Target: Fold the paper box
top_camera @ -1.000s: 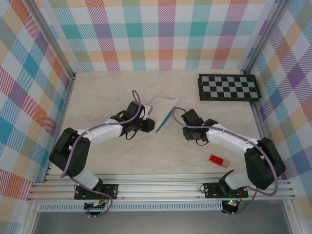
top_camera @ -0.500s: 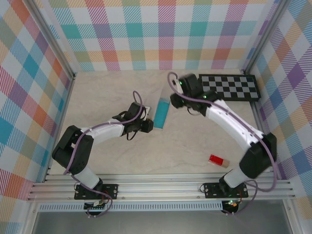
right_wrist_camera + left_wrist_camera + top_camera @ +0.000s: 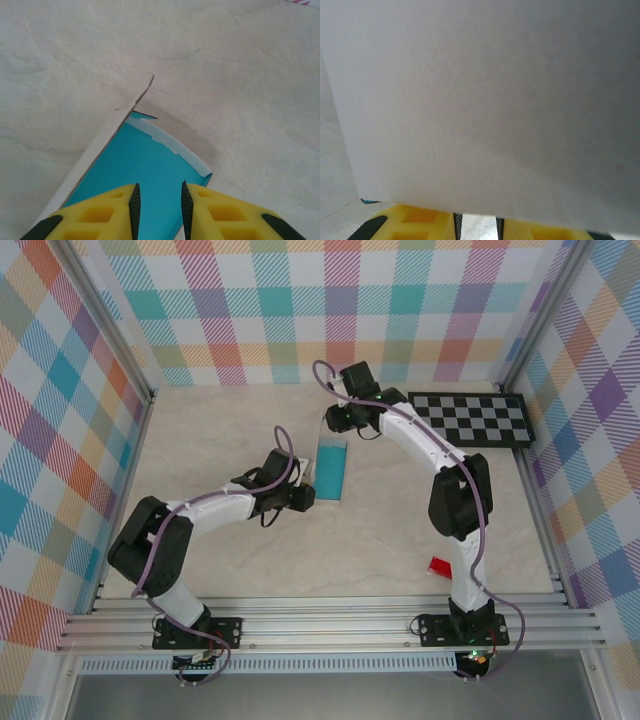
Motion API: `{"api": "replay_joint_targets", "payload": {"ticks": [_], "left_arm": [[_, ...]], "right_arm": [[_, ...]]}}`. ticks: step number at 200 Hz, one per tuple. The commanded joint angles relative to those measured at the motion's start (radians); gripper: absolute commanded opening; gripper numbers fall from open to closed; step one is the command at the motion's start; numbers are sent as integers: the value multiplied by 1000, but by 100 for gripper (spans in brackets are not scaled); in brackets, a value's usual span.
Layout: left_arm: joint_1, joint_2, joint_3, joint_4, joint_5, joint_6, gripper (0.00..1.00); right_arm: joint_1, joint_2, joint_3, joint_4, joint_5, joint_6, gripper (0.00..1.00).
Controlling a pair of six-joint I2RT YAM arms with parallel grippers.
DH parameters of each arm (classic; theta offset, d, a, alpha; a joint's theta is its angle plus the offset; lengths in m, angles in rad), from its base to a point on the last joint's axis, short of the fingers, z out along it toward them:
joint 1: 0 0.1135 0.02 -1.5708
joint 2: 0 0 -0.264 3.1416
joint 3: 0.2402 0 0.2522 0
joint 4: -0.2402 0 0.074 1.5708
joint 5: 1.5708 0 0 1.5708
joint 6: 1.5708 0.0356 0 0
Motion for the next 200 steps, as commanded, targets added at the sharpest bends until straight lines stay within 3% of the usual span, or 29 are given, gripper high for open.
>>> {"api": "replay_joint_targets", "payload": {"ticks": [1, 27, 119, 200], "left_arm": [[5, 24, 40, -23, -10, 33, 27], [5, 29, 47, -30, -14, 38, 27], [-3, 38, 48, -39, -13, 40, 26], [-7, 55, 61, -47, -19, 53, 25]], "right_arm": [[6, -89, 36, -35, -23, 81, 33], [13, -105, 50, -59, -33, 129, 35], [31, 58, 125, -166, 3, 141, 43], [35, -25, 70, -154, 72, 144, 46]]}}
